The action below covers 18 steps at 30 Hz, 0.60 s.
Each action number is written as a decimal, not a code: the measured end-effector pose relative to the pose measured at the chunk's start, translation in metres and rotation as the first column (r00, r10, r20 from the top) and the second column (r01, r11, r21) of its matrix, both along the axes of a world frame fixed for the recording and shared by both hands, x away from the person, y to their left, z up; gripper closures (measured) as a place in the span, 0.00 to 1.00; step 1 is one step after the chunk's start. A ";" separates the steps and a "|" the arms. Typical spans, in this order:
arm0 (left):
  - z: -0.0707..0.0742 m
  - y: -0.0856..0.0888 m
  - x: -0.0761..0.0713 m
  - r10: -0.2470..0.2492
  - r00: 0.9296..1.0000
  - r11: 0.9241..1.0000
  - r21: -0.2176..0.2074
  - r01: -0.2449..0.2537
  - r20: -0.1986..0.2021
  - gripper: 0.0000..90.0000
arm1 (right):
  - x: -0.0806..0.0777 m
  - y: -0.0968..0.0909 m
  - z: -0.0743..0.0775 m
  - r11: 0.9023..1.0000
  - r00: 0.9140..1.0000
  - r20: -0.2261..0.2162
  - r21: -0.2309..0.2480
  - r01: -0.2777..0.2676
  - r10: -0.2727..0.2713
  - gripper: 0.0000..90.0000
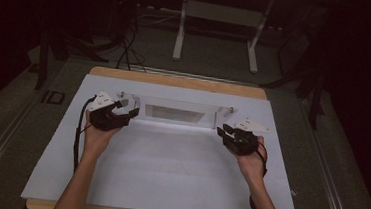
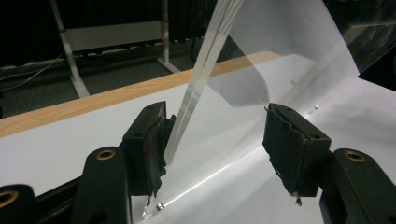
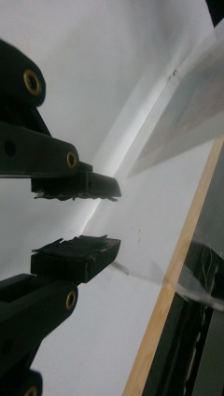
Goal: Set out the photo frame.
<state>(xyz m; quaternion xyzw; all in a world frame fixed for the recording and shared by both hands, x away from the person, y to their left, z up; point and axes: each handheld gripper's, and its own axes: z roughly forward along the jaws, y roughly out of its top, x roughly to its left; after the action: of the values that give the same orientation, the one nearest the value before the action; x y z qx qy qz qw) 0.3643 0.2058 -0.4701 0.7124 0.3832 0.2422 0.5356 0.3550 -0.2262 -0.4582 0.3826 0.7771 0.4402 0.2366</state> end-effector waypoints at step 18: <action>0.001 0.001 0.004 0.000 1.000 1.000 -0.007 0.000 -0.004 0.46 | 0.020 -0.009 0.003 1.000 1.000 0.028 -0.009 0.013 -0.013 0.61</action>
<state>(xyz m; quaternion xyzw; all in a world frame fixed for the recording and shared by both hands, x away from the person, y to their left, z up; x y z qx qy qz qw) 0.3685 0.2064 -0.4693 0.7111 0.3851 0.2393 0.5373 0.3749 -0.2349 -0.4553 0.3803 0.7732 0.4403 0.2523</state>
